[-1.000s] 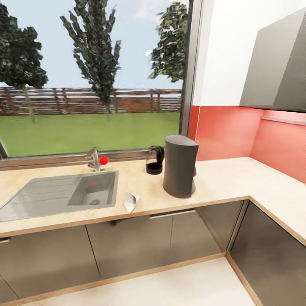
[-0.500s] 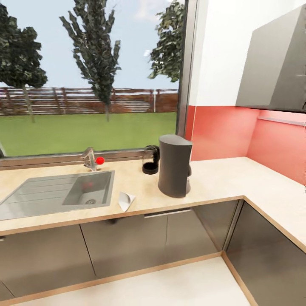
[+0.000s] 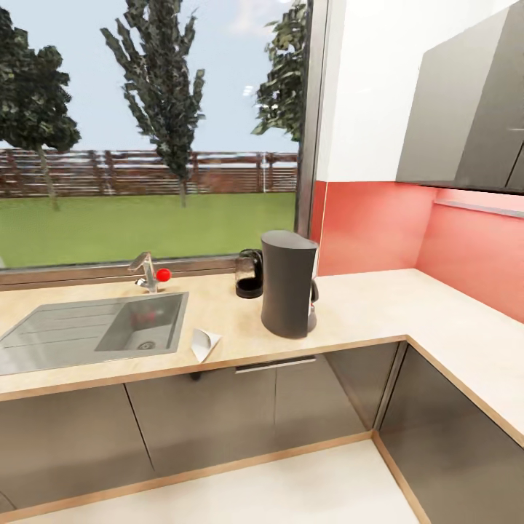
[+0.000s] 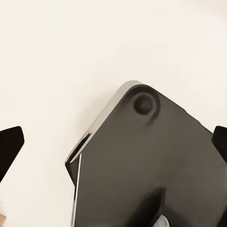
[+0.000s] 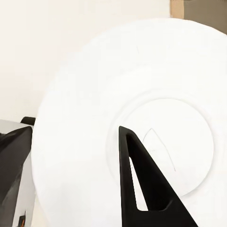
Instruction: Set up a coffee station on the kitchen countertop: keep the coffee maker on the countertop, move the bottle of coffee from the kitchen shelf to the counter next to the coffee maker, place a paper coffee filter on top of the coffee maker, put the saucer next to the coffee maker with the coffee cup on the saucer, and place the electric kettle next to the coffee maker.
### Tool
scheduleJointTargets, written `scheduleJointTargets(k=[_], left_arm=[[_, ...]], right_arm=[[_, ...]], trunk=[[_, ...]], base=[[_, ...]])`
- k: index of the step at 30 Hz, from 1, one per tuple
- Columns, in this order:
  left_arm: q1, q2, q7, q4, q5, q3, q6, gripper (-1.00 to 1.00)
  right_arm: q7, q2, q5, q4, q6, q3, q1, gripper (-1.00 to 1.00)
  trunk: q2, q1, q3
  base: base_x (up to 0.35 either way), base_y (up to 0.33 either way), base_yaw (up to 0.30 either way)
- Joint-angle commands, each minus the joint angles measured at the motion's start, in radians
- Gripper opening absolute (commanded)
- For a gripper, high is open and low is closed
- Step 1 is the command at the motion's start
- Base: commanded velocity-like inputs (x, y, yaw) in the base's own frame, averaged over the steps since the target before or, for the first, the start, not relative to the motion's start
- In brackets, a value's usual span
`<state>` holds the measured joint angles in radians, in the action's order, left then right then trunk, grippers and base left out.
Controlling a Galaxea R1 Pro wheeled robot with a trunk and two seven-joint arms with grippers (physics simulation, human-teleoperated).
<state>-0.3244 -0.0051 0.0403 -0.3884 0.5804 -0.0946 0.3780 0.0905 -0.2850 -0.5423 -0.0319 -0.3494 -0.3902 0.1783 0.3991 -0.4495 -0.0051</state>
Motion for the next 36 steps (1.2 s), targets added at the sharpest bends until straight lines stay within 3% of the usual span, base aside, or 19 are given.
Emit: scheduleJointTargets(k=[1,2,4,5,6,9,12,14,15,18,22,30,32,36], left_arm=[[-0.001,0.001,0.004,-0.001,0.011,-0.002,0.000,1.00],[-0.001,0.002,0.004,-0.001,0.013,-0.002,0.001,1.00],[-0.001,-0.002,0.004,0.000,0.005,-0.003,0.007,1.00],[-0.001,-0.002,0.004,0.000,0.004,-0.003,0.007,1.00],[-0.001,-0.002,0.004,0.001,0.004,-0.003,0.005,1.00],[-0.001,-0.005,0.004,0.002,0.004,-0.003,0.001,1.00],[-0.001,-0.009,0.004,0.003,0.004,-0.002,0.000,1.00],[-0.001,-0.012,0.004,0.003,0.004,-0.002,0.000,1.00],[-0.001,-0.013,0.004,0.003,0.004,-0.002,-0.001,1.00],[-0.001,-0.015,0.004,0.008,0.005,-0.002,-0.002,1.00],[-0.001,-0.015,0.004,0.017,0.005,-0.002,-0.003,1.00],[-0.001,-0.007,0.004,0.021,0.018,-0.003,0.004,1.00],[-0.001,-0.006,0.004,0.019,0.018,-0.003,0.005,1.00],[-0.001,-0.006,0.004,0.009,0.019,-0.004,0.004,1.00]], right_arm=[[0.007,0.003,-0.004,-0.003,-0.007,-0.009,0.001,-1.00],[0.010,0.005,-0.004,-0.003,-0.007,-0.009,0.001,-1.00],[0.019,0.053,0.003,0.081,0.173,-0.016,0.002,-1.00],[0.024,0.094,0.005,0.208,0.315,-0.016,0.002,-1.00],[0.053,0.141,0.005,0.406,0.508,-0.014,0.001,-1.00],[0.143,0.211,0.001,0.702,0.794,-0.002,0.001,-1.00],[0.190,0.239,0.004,0.911,0.955,0.004,0.001,-1.00],[0.230,0.255,0.008,1.111,1.092,0.008,0.003,-1.00],[0.243,0.259,0.010,1.155,1.127,0.011,0.005,-1.00],[0.327,0.276,0.015,1.332,1.289,0.055,0.024,-1.00],[0.407,0.282,0.015,1.412,1.397,0.105,0.125,-1.00],[0.435,0.283,0.010,1.425,1.397,0.138,0.364,-1.00],[0.436,0.283,0.010,1.391,1.397,0.160,0.426,-1.00],[0.426,0.287,0.001,1.116,1.397,0.218,0.646,-1.00]], trunk=[[0.001,0.000,-0.001],[0.001,0.000,-0.001],[0.001,0.000,-0.001],[0.001,0.000,-0.001],[0.001,0.000,-0.001],[0.001,0.000,-0.001],[0.001,0.000,-0.001],[0.001,0.000,-0.001],[0.001,0.000,-0.001],[0.001,0.000,-0.001],[0.001,0.000,-0.001],[0.001,0.000,-0.001],[0.001,0.000,-0.001],[0.001,0.000,-0.001]], base=[[0.000,-0.001,0.000],[0.000,0.000,0.000],[0.000,0.000,0.000],[0.000,0.000,0.000],[0.000,0.000,0.000],[0.000,0.000,0.000],[0.000,0.000,0.000],[0.000,0.000,0.000],[0.000,0.000,0.000],[0.000,0.000,0.000],[0.000,0.000,0.000],[0.000,0.000,0.000],[0.000,0.000,0.000],[0.000,0.000,0.000]])
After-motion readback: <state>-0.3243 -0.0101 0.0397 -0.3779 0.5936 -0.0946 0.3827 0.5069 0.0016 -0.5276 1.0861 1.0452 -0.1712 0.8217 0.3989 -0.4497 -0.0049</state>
